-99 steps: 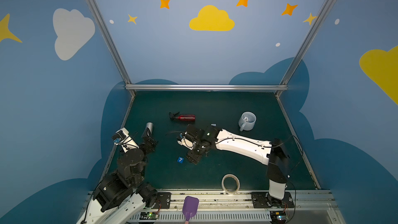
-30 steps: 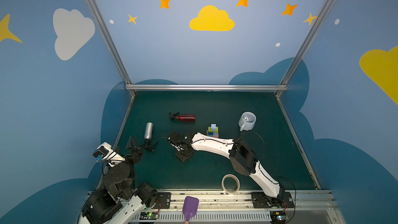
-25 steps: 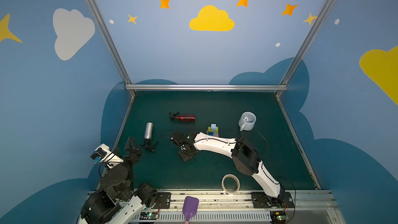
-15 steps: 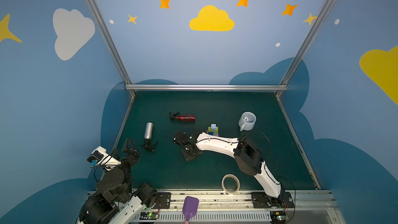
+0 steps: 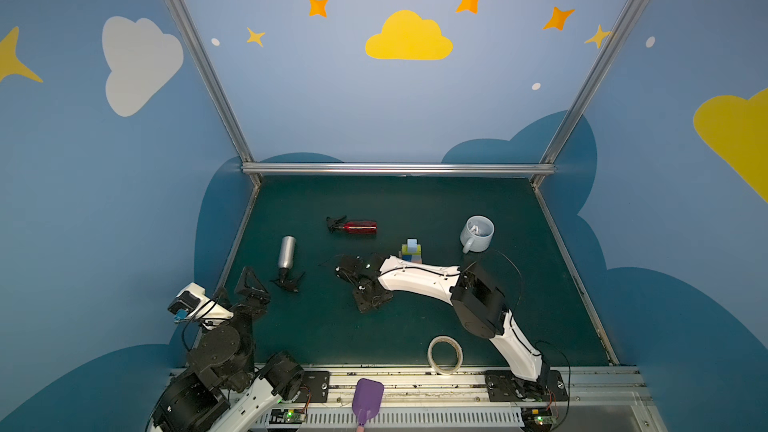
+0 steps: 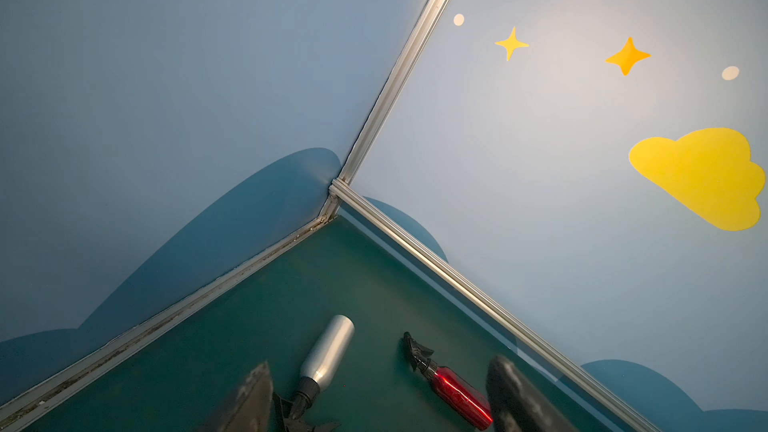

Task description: Build the wood block tower

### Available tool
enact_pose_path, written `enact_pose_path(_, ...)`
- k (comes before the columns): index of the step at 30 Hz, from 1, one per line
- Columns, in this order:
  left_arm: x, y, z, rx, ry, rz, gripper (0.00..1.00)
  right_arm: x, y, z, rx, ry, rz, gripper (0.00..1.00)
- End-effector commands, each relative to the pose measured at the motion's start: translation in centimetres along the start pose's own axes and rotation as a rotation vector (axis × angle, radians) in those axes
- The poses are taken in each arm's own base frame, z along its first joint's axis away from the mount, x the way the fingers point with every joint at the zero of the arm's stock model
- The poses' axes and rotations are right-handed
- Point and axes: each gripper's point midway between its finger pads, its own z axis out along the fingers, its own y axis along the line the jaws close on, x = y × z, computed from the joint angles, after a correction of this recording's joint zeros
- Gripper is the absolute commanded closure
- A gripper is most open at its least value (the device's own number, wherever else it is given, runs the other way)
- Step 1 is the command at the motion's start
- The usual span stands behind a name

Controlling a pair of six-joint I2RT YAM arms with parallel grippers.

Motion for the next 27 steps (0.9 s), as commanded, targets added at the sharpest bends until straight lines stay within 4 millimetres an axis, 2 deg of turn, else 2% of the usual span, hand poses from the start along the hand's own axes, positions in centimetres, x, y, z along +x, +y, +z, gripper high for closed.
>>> enact_pose_path(1, -0.13, 0.48, -0.11, -0.01, -0.011, -0.002, 0.2, -0.83, -0.41, -1.71, -0.008, -0.035, 0.022, 0.51)
enact_pose_path(17, -0.31, 0.6, -0.18, -0.008, -0.016, -0.004, 0.2, -1.34, -0.2, -1.98, -0.031, -0.052, 0.023, 0.6)
enact_pose_path(27, -0.34, 0.58, -0.18, -0.005, -0.016, -0.003, 0.2, -1.53, -0.17, -2.2, -0.033, -0.058, 0.024, 0.56)
